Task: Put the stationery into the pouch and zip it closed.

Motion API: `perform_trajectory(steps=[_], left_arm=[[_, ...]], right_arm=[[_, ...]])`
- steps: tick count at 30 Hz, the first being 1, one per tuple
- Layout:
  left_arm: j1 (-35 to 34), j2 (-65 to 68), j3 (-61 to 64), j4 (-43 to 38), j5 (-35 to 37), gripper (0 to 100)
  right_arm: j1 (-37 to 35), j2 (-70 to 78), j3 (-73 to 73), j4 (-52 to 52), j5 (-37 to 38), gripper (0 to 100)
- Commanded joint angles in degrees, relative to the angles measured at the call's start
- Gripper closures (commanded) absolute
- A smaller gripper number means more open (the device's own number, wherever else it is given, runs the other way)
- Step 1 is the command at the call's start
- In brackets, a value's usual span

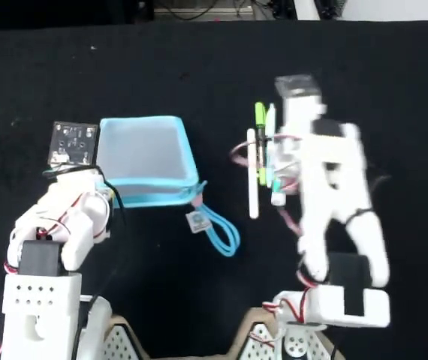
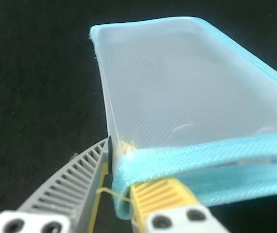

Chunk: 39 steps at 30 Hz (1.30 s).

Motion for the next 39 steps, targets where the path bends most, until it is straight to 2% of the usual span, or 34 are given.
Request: perform_trajectory(steps=[1, 5, 10, 15, 18, 30, 39], left_arm=[[-2.1, 0.5, -0.2, -0.9, 0.5, 97], [-1.6, 0.5, -0.3, -0.9, 0.5, 97], [-1.8, 0.5, -0.4, -0.9, 0.5, 97], [-2.0, 0.5, -0.6, -0.9, 0.5, 97], [-1.9, 0.5, -0.6, -0.9, 0.5, 97], [-1.7, 0.5, -0.5, -0.9, 0.5, 97], [-1.8, 0.5, -0.6, -0.9, 0.5, 97]], right_arm=[[10.9, 0.1, -6.1, 6.0, 4.5, 98.6], [20.0, 4.2, -3.4, 4.9, 12.1, 98.6], [25.8, 11.6, -0.7, 0.8, 14.4, 98.2], [26.0, 18.2, -0.8, 0.9, 19.4, 84.2], [25.9, 19.6, -1.4, 0.9, 20.0, 78.7], [23.6, 19.9, -8.7, 4.8, 15.5, 78.7], [23.4, 20.0, -8.3, 4.4, 15.9, 78.7]])
